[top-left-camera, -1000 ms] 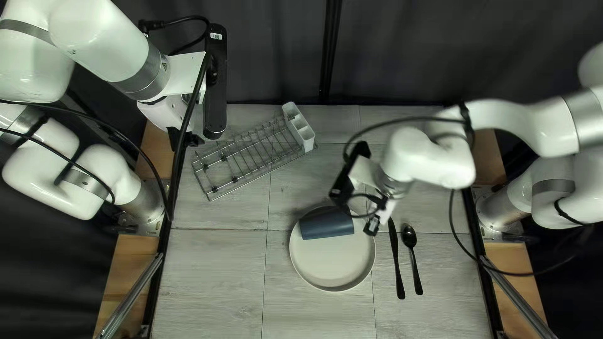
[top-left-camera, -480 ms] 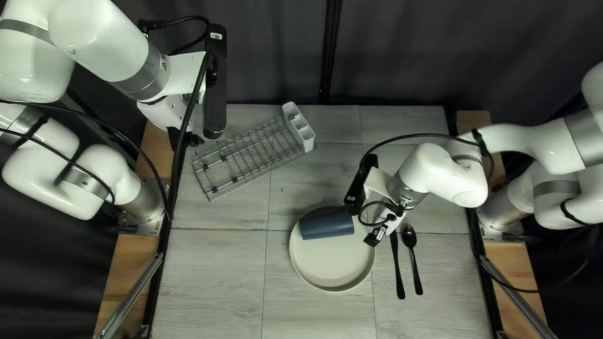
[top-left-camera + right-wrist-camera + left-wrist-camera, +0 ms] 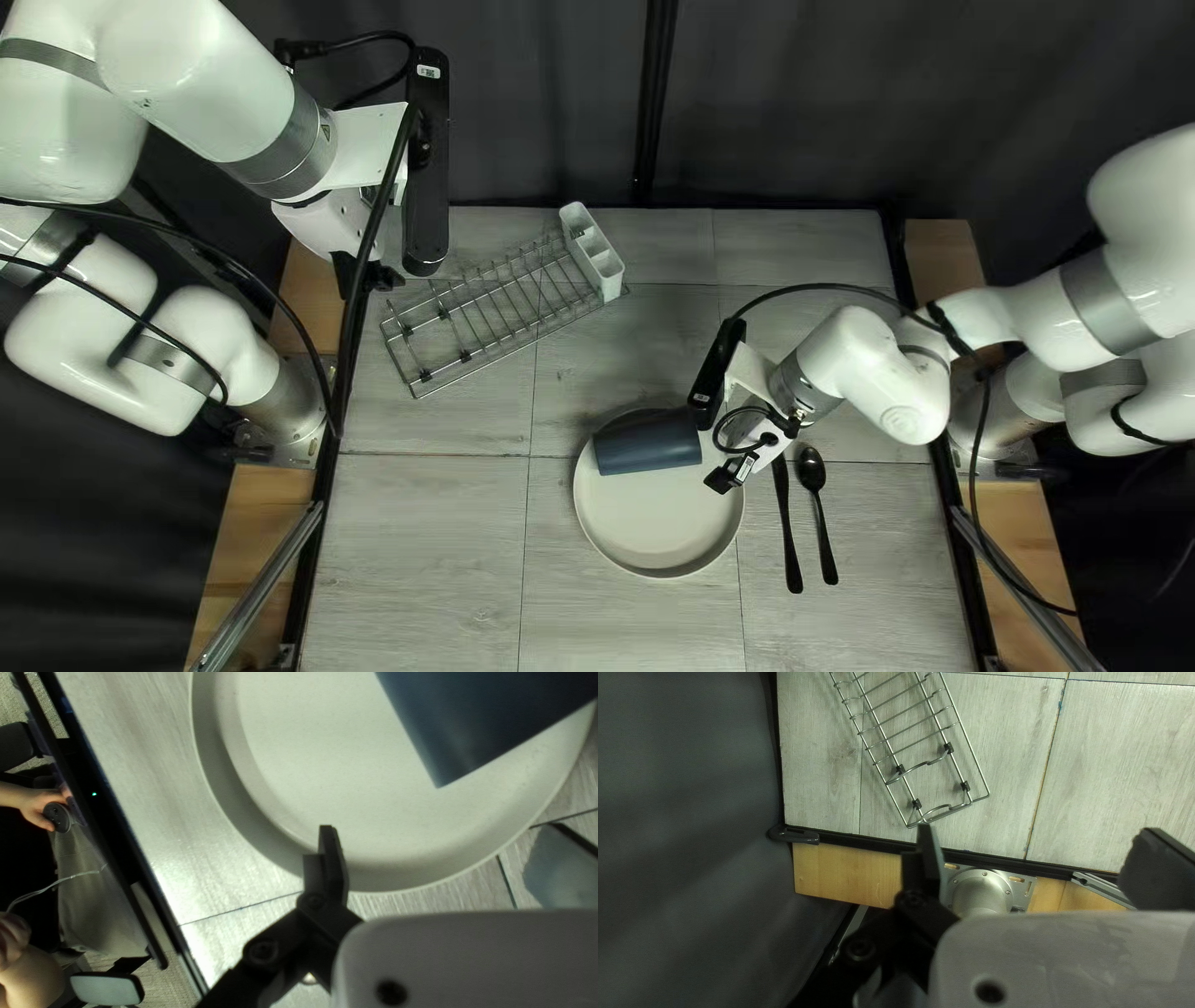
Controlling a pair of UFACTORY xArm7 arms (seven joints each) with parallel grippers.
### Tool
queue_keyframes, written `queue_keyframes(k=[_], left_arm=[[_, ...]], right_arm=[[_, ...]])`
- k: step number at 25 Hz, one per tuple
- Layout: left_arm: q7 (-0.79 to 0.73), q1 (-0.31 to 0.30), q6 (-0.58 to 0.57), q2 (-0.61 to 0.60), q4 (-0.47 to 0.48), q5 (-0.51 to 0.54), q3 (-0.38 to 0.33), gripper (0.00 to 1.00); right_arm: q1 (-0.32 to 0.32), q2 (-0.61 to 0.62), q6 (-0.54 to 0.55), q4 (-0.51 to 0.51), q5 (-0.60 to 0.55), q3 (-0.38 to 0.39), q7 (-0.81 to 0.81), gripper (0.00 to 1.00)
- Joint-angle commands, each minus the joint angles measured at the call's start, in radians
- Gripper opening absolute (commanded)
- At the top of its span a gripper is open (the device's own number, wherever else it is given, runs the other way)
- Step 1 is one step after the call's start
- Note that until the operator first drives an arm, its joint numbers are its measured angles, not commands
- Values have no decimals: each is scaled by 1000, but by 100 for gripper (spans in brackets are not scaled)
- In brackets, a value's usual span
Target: Pick up and place plate onto table. Place down one fork to the left of the plate. Place spoon and knife to the right of the plate. Place cup above the knife and spoon
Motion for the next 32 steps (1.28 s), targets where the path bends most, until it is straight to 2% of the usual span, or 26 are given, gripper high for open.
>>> queue_keyframes(k=[1,7,10,15,17,21,22,23,26,28,30,31,32], left_arm=[[0,0,0,0,0,0,0,100],[0,0,0,0,0,0,0,100],[0,0,0,0,0,0,0,100],[0,0,0,0,0,0,0,100],[0,0,0,0,0,0,0,100],[0,0,0,0,0,0,0,100],[0,0,0,0,0,0,0,100],[0,0,0,0,0,0,0,100],[0,0,0,0,0,0,0,100],[0,0,0,0,0,0,0,100],[0,0,0,0,0,0,0,100],[0,0,0,0,0,0,0,100],[0,0,0,0,0,0,0,100]], right_arm=[[3,90,-55,61,25,12,-45,100],[10,163,-82,119,-15,4,-55,100],[-5,204,-104,141,10,25,-100,100],[-102,242,-151,164,155,139,-285,100],[-174,259,-184,177,262,229,-416,100],[-242,278,-218,202,361,316,-556,100],[-258,286,-227,210,382,337,-588,94],[-275,295,-236,218,399,358,-621,0],[-292,288,-243,223,418,384,-669,0],[-269,253,-224,209,385,364,-637,0],[-219,194,-190,178,268,310,-521,0],[-191,148,-164,153,158,279,-415,0],[-193,116,-147,136,100,279,-362,0]])
